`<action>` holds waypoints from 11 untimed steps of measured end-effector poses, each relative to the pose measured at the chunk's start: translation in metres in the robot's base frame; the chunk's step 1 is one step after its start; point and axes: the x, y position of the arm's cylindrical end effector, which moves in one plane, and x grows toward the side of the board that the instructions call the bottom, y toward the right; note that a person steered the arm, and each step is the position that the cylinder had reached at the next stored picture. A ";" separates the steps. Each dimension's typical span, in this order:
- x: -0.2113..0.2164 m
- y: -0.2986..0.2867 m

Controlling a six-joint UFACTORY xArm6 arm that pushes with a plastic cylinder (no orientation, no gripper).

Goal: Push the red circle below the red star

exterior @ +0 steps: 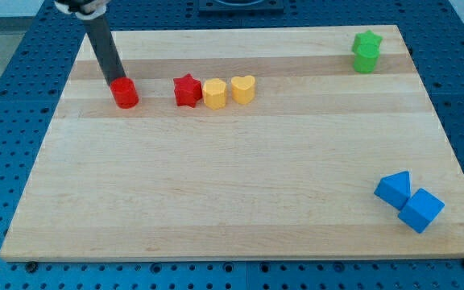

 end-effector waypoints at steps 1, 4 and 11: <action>0.035 0.000; 0.063 -0.009; 0.073 0.062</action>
